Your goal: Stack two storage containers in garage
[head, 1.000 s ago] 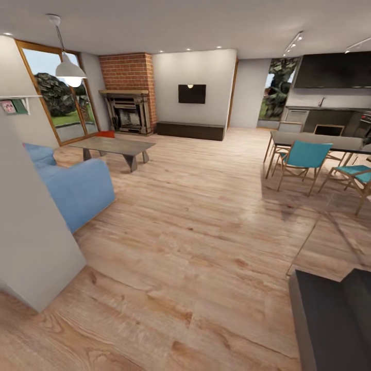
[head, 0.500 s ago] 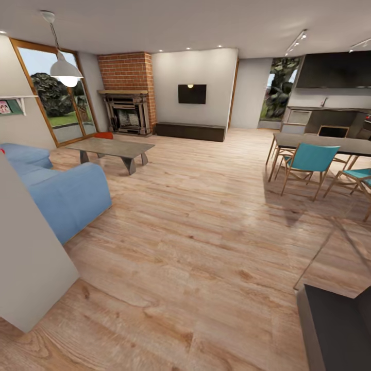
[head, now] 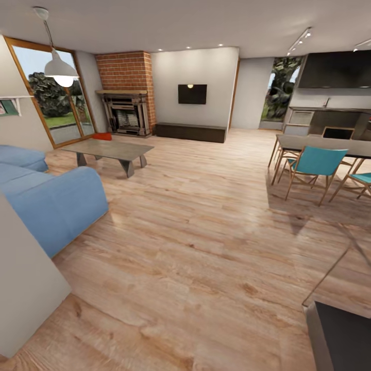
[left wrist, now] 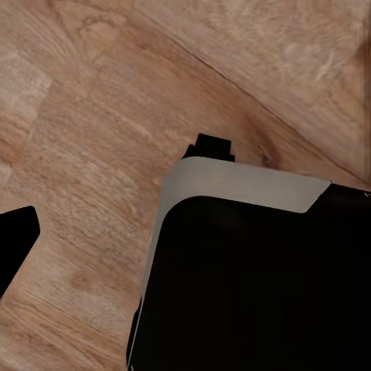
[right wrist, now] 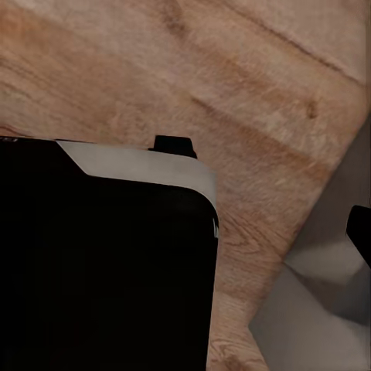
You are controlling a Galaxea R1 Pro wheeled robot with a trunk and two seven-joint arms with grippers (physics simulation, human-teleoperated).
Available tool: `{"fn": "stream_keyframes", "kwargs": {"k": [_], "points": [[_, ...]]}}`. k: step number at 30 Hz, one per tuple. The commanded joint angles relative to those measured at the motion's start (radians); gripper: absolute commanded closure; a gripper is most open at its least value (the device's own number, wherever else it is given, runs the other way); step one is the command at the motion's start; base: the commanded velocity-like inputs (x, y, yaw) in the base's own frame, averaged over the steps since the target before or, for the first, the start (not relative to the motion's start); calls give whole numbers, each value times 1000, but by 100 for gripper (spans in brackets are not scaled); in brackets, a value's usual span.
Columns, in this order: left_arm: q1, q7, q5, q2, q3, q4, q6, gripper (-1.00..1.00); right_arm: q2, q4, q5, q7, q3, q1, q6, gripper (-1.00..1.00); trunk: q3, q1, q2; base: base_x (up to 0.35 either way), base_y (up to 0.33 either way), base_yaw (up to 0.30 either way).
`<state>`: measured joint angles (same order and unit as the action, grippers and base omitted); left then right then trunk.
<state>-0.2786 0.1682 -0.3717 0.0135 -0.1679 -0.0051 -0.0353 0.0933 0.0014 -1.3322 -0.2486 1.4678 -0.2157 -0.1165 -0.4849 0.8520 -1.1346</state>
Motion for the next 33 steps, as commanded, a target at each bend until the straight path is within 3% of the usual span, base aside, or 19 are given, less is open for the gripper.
{"fn": "stream_keyframes", "kwargs": {"k": [1,33], "points": [[-1,1,-9,1,-8,1,-3,-100,0,0,-10,-3,8,0,-3,-100,-1,1,0,322,0,0],[0,-6,-9,5,-8,2,-6,-100,0,0,-10,-3,8,0,-2,-100,-1,1,0,322,0,0]]}}
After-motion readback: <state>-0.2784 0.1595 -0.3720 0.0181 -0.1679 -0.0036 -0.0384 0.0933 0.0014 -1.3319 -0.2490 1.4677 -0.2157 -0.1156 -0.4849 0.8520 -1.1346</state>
